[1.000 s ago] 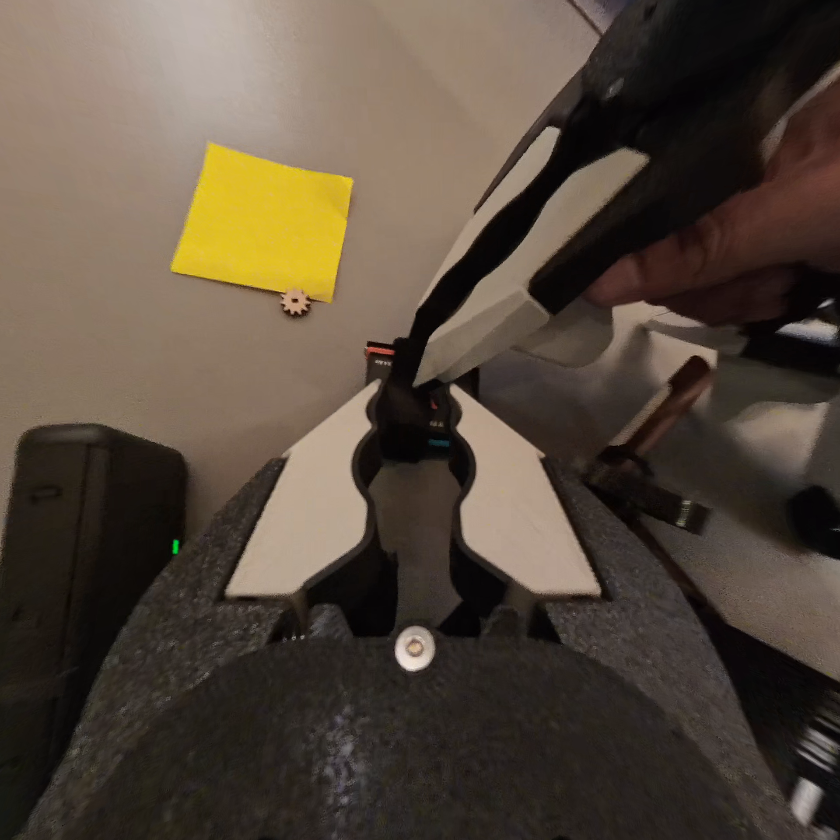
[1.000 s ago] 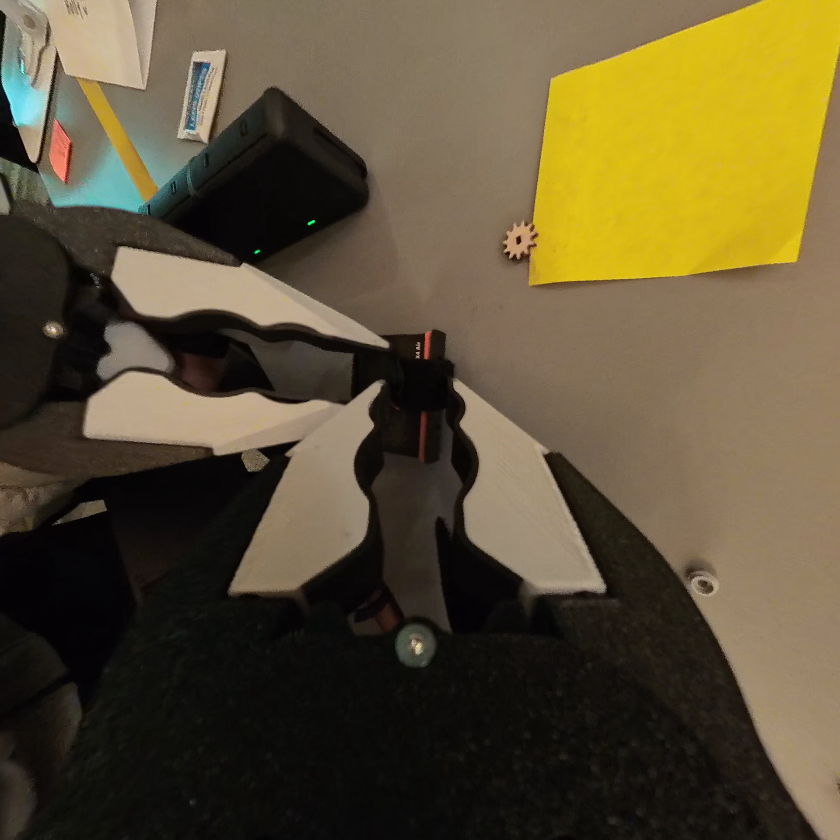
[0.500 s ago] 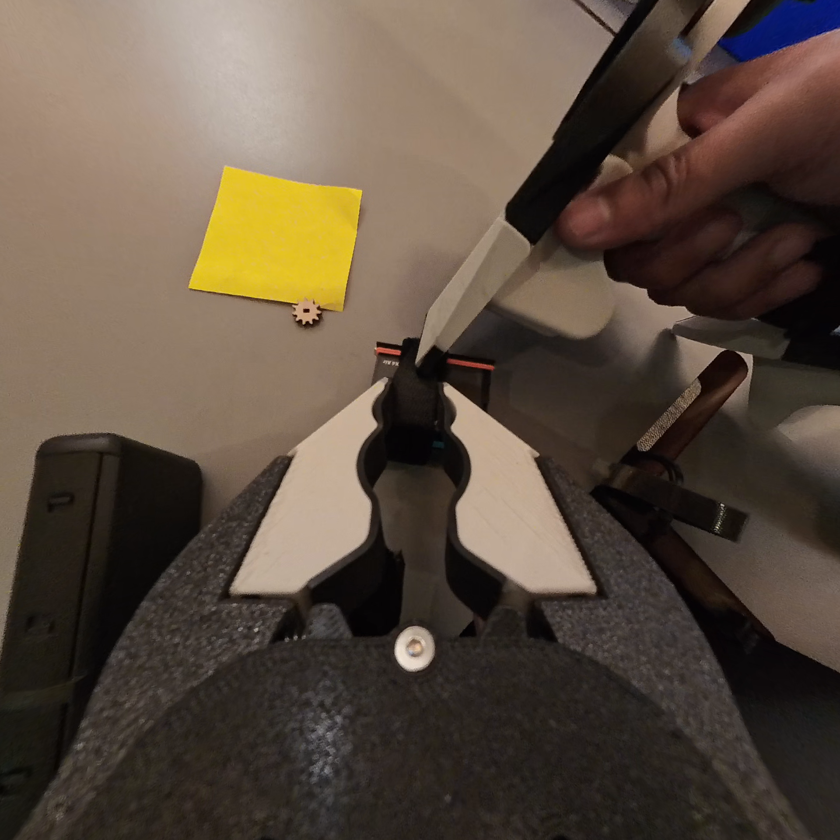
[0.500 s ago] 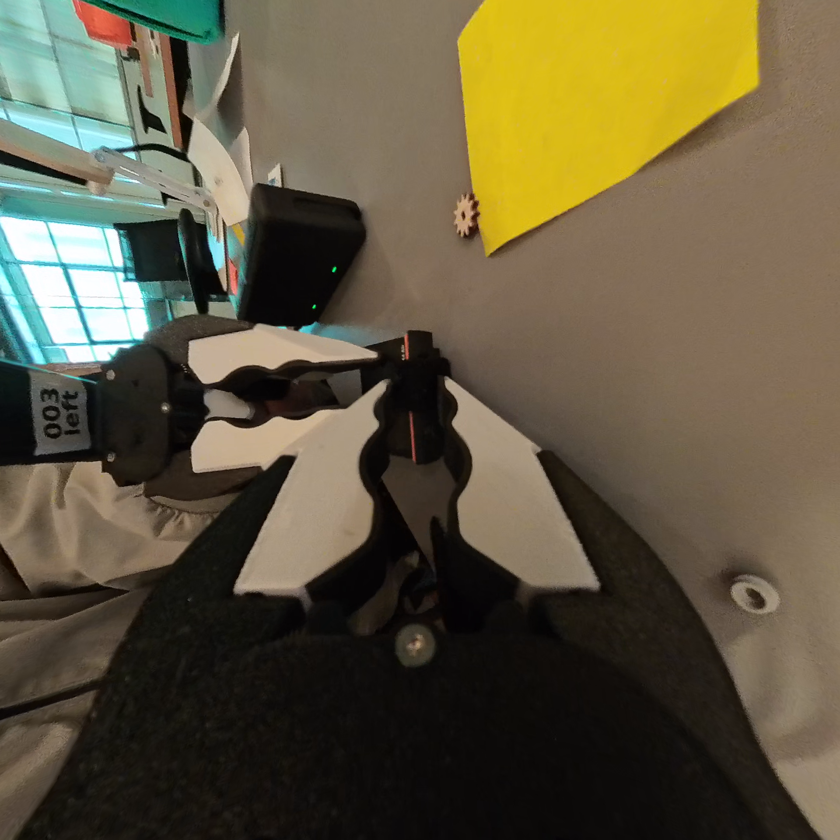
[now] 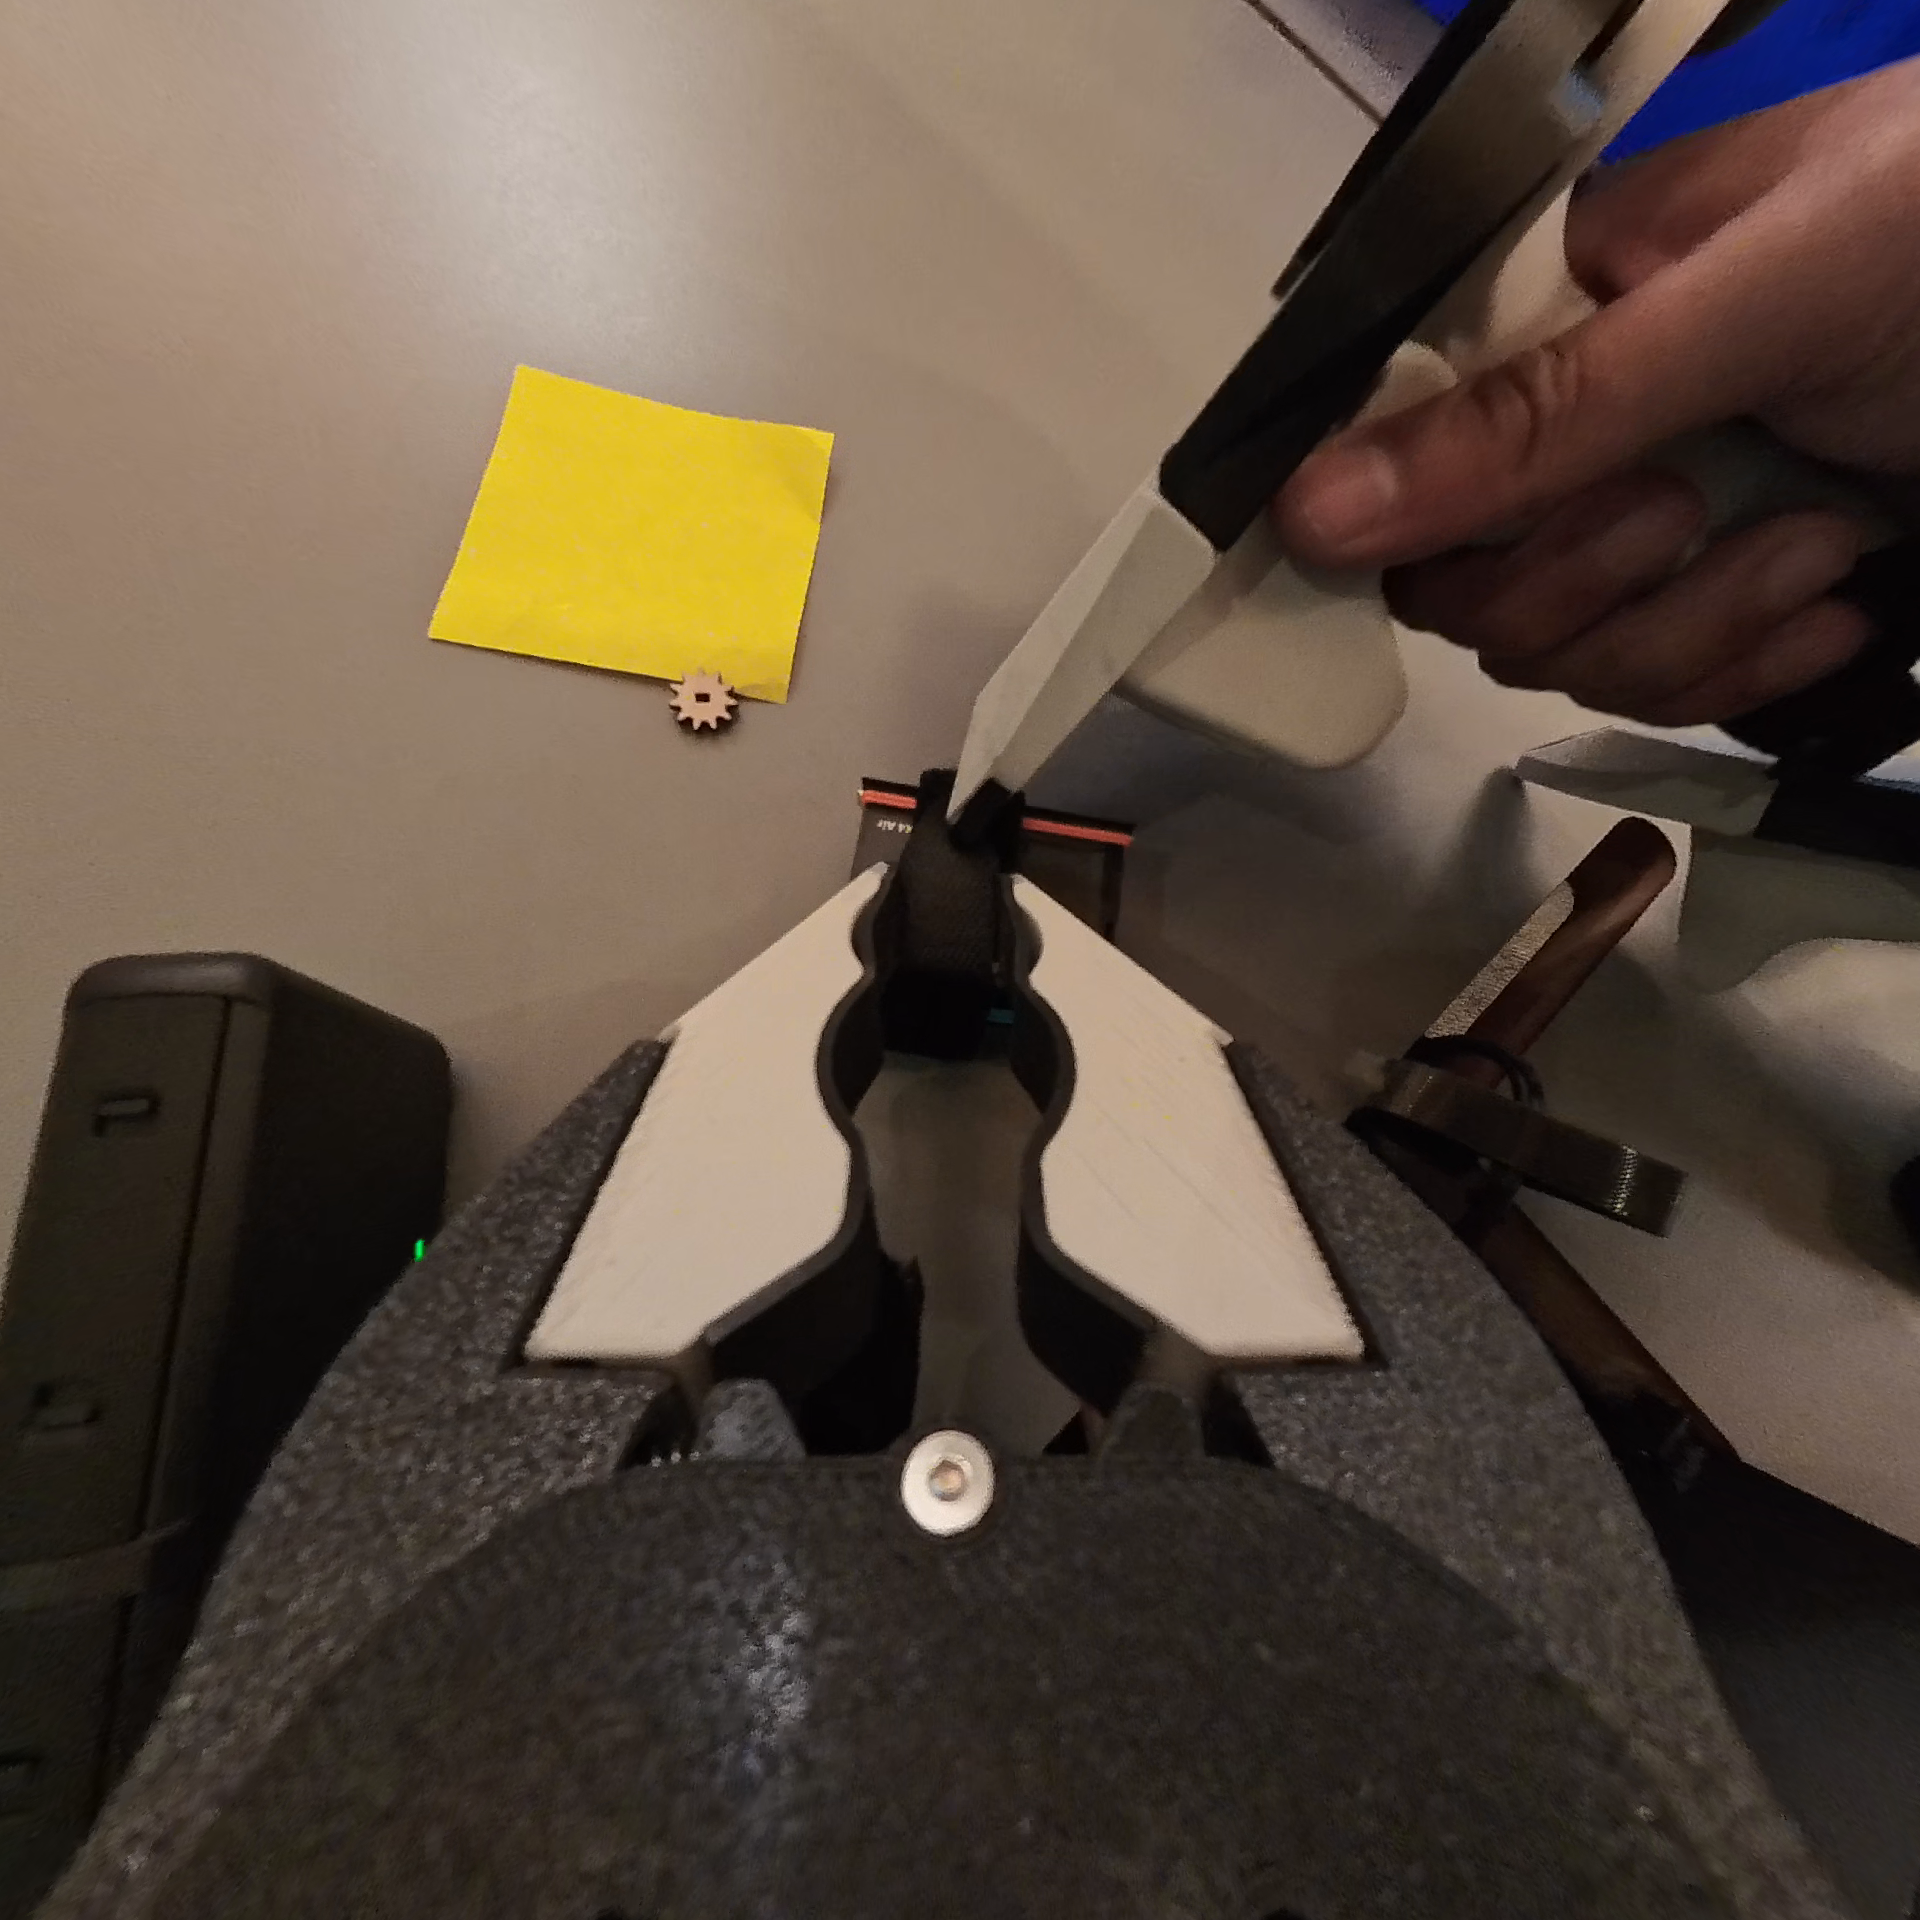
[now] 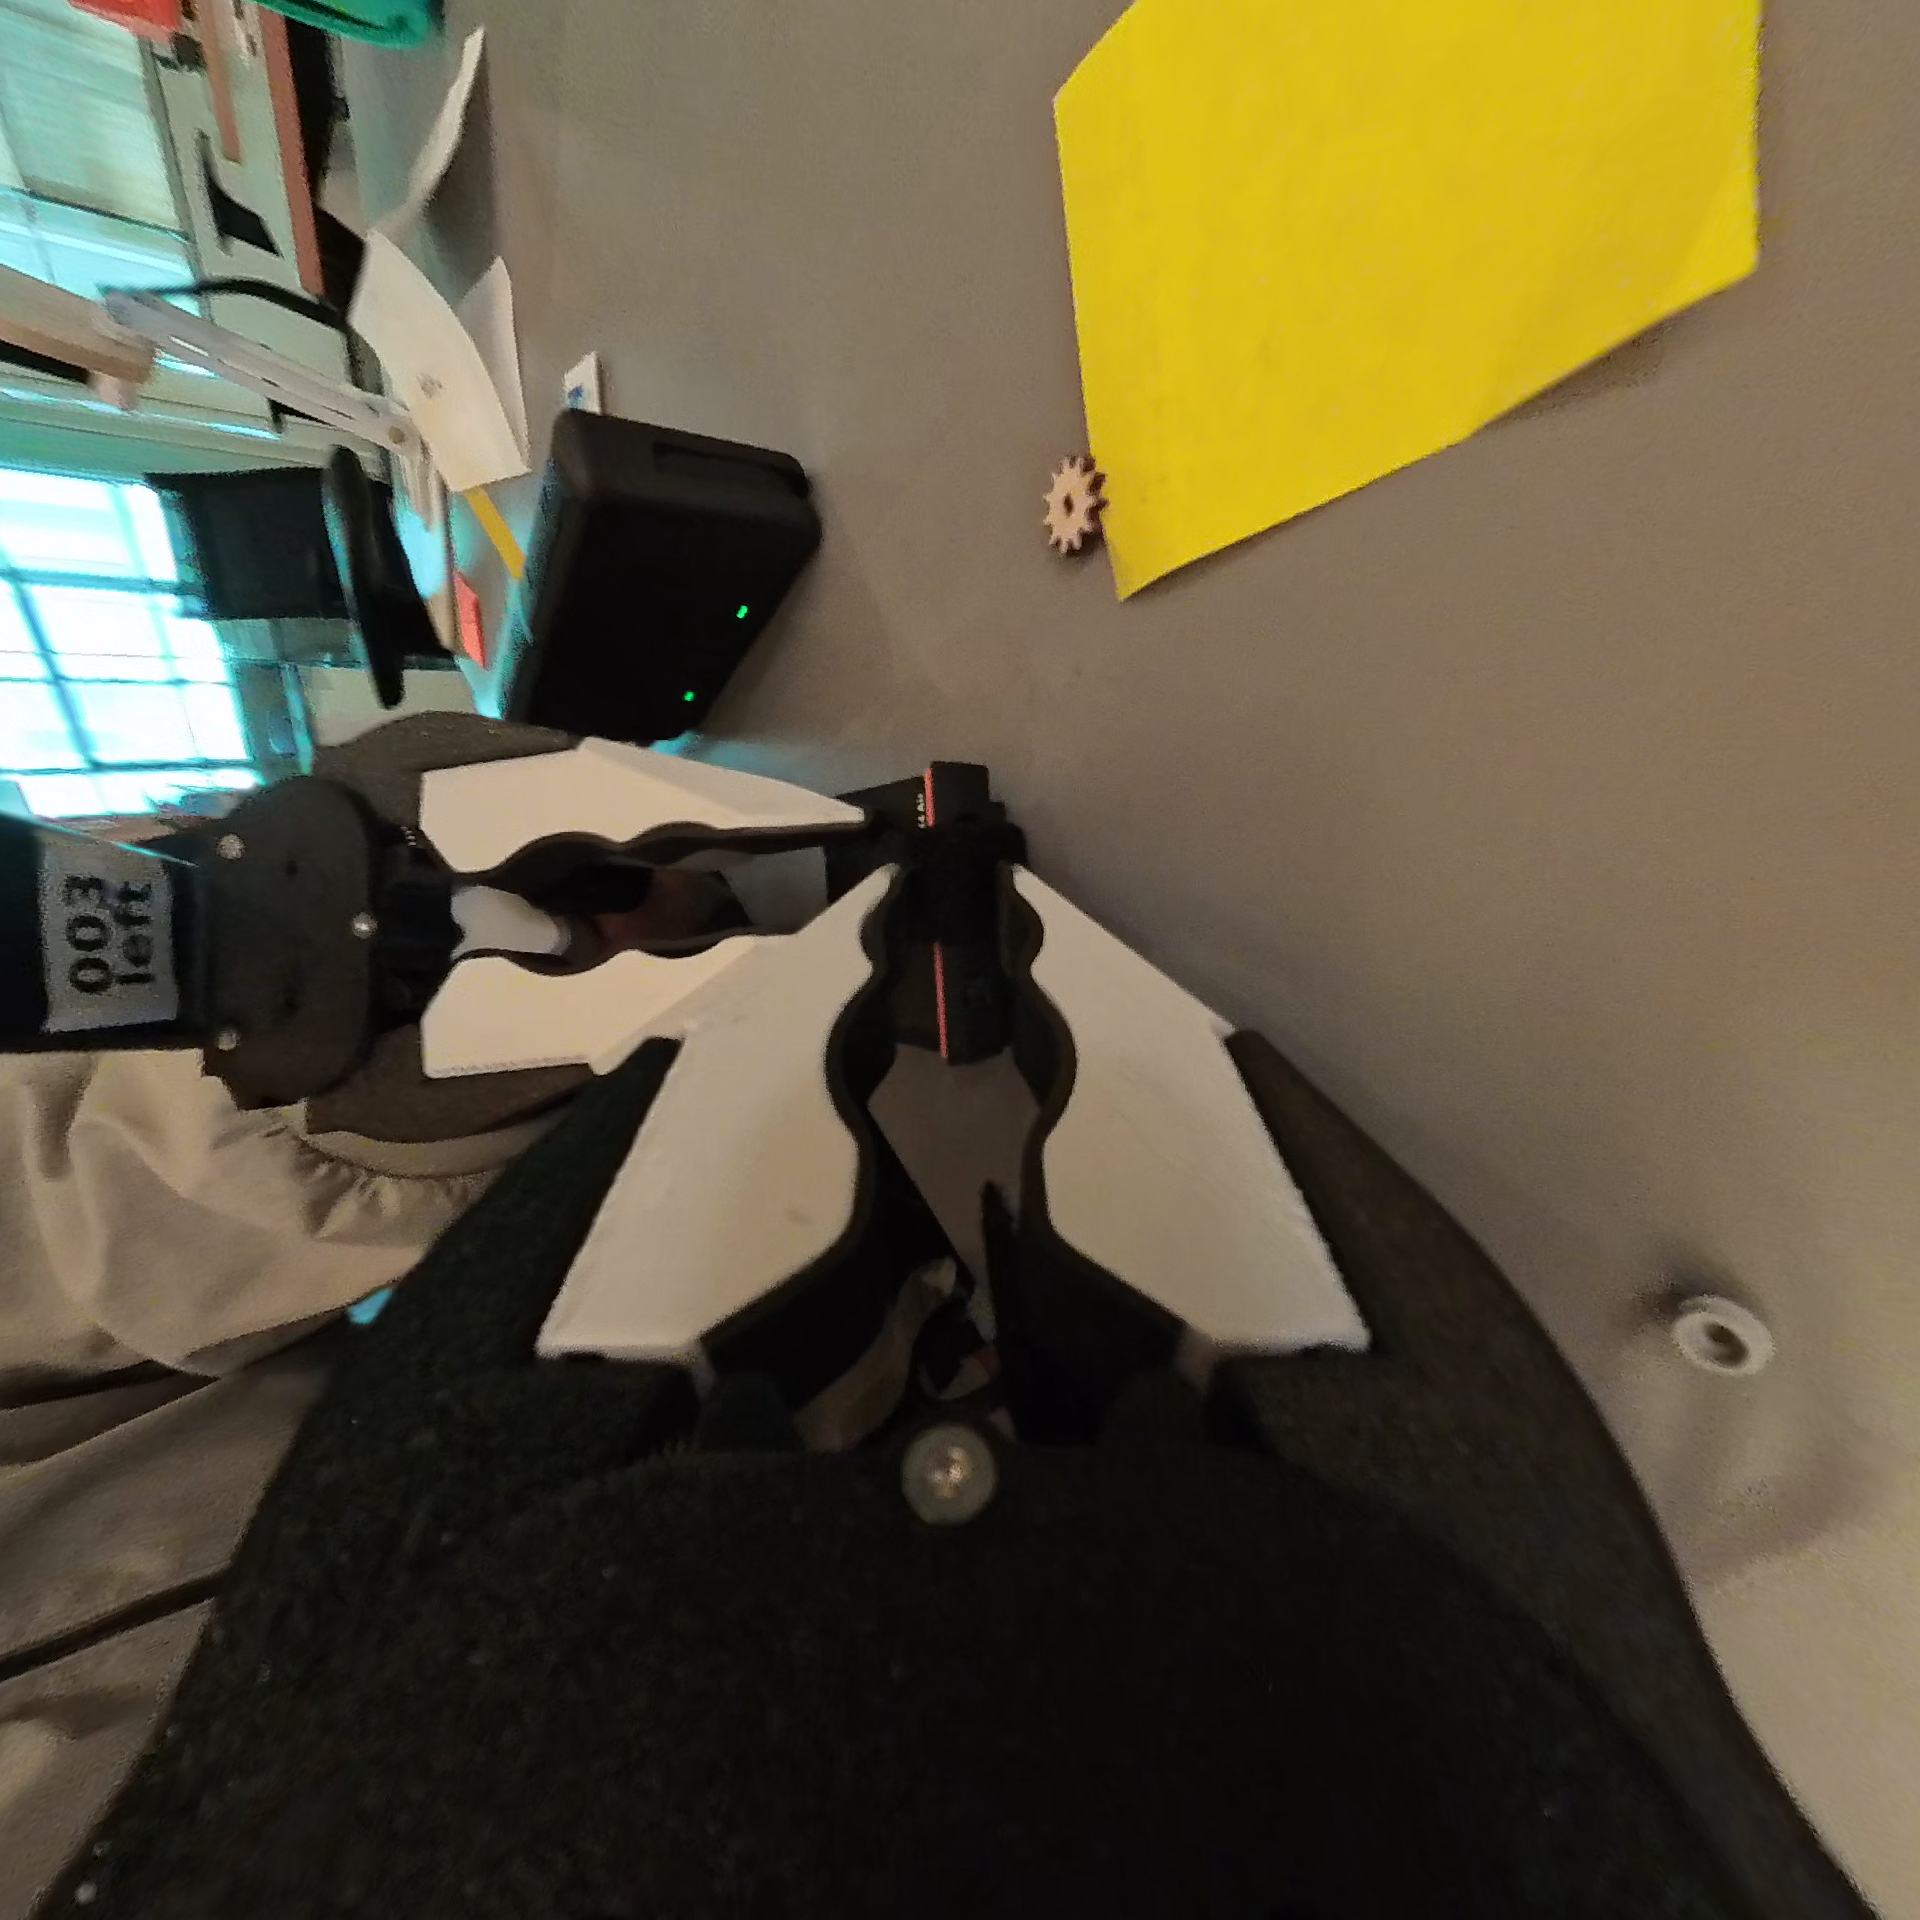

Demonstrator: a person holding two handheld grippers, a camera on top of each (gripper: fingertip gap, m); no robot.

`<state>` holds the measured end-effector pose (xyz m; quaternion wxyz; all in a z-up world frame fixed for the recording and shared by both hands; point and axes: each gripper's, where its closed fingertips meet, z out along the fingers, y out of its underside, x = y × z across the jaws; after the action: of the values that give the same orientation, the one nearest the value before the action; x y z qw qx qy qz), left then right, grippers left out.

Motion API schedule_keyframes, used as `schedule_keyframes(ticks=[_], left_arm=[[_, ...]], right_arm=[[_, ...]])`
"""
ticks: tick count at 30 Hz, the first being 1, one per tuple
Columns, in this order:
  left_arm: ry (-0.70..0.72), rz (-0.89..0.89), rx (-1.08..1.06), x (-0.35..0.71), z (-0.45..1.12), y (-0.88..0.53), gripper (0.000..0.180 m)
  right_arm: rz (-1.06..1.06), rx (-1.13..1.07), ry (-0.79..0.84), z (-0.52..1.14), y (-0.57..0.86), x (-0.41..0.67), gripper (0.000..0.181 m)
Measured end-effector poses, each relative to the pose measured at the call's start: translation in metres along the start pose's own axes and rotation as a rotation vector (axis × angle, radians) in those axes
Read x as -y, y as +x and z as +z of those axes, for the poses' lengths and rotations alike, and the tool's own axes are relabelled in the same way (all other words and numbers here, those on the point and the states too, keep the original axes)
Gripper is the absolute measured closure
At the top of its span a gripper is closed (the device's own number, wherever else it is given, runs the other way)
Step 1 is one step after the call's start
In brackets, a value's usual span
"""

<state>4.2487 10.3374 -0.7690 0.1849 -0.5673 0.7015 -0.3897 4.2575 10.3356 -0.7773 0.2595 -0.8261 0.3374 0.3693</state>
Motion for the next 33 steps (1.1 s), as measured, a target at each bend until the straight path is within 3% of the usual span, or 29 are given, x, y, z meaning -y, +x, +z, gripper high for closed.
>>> schedule_keyframes(ticks=[3,5,8,12,16,18,23,30,33], left_arm=[[-0.018,-0.067,-0.038,0.004,-0.007,0.005,0.158],[0.016,-0.101,-0.047,0.013,-0.027,0.008,0.151],[0.020,-0.128,-0.023,0.013,-0.068,0.007,0.151],[0.023,-0.176,0.004,0.004,-0.122,0.012,0.151],[-0.005,-0.172,0.023,-0.017,-0.154,0.021,0.151],[-0.009,-0.178,0.026,-0.028,-0.162,0.025,0.151],[-0.010,-0.211,0.029,-0.041,-0.171,0.033,0.151],[0.051,-0.218,0.037,-0.014,-0.188,0.034,0.152],[0.108,-0.388,-0.060,0.017,-0.188,0.023,0.147]], right_arm=[[-0.169,-0.146,-0.035,-0.009,-0.007,-0.002,0.156],[-0.276,-0.281,-0.008,-0.024,-0.016,0.003,0.136],[-0.433,-0.492,-0.008,-0.035,-0.026,-0.006,0.128],[-0.454,-0.625,-0.048,-0.010,-0.021,-0.023,0.109],[-0.404,-0.689,-0.065,0.006,-0.003,-0.021,0.116],[-0.400,-0.707,-0.111,0.012,0.004,-0.022,0.128],[-0.445,-0.741,-0.120,0.011,0.004,-0.018,0.132],[-0.450,-0.563,0.093,-0.026,-0.057,0.003,0.133],[-0.599,-0.507,0.192,-0.042,-0.098,0.015,0.132]])
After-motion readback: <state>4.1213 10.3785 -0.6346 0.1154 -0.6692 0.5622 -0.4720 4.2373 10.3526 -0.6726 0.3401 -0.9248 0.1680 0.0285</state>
